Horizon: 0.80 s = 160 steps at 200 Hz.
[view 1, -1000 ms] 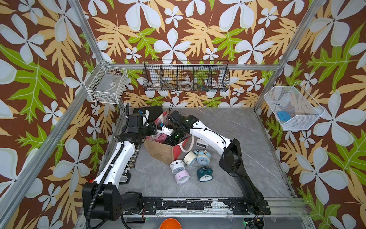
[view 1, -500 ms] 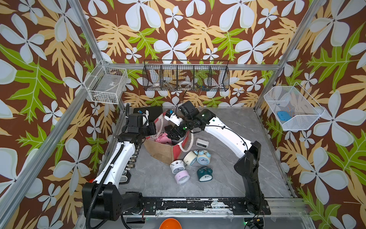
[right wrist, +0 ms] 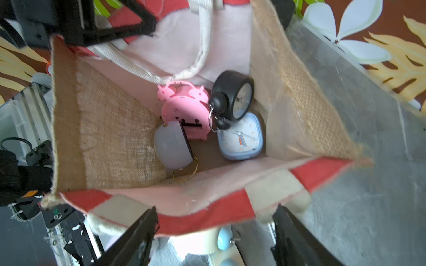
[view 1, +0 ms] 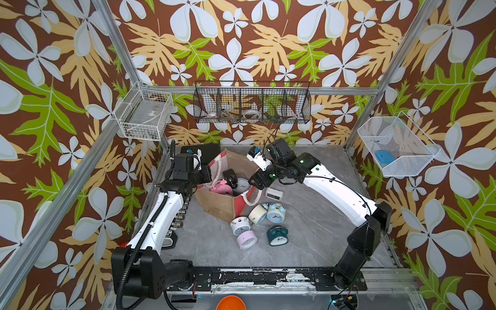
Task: Put the alarm clock into the canvas bag
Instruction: Pick up the alarm from the center of the board.
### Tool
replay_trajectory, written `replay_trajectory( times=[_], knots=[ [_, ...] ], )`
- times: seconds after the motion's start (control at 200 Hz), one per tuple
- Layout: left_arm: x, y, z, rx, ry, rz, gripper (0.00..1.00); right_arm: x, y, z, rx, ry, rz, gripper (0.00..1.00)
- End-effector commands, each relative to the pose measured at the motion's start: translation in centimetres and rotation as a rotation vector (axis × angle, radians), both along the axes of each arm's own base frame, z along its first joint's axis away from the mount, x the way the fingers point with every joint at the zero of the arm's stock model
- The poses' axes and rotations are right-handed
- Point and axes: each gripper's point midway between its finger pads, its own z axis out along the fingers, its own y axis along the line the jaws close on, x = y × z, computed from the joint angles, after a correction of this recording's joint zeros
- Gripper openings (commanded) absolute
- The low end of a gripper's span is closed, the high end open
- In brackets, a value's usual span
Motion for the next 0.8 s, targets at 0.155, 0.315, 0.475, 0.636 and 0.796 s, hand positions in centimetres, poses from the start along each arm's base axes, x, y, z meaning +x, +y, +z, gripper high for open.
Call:
replay_trajectory(
  times=[0.155, 0.315, 0.475, 0.636, 0.796],
  knots=[
    [0.4, 0.0, 0.6, 0.004, -0.029, -0.002, 0.0, -0.9, -3.9, -2.6, -0.092, -0.019, 0.03, 0.79],
    [0.4, 0.0, 0.5, 0.003, -0.025, -0.001, 0.0, -1.8, -6.2, -5.0, -0.138, 0.013, 0.05, 0.79],
    [0.5, 0.0, 0.4, 0.003, -0.022, -0.002, 0.0, -2.3, -8.1, -7.7, -0.168, 0.04, 0.052, 0.81],
    [0.5, 0.0, 0.3, 0.003, -0.021, -0.001, 0.0, -3.6, -8.5, -10.0, -0.168, 0.059, 0.083, 0.83],
    [0.6, -0.1, 0.3, 0.001, -0.02, -0.006, 0.0, -3.9, -9.0, -12.4, -0.184, 0.074, 0.063, 0.87]
  ],
)
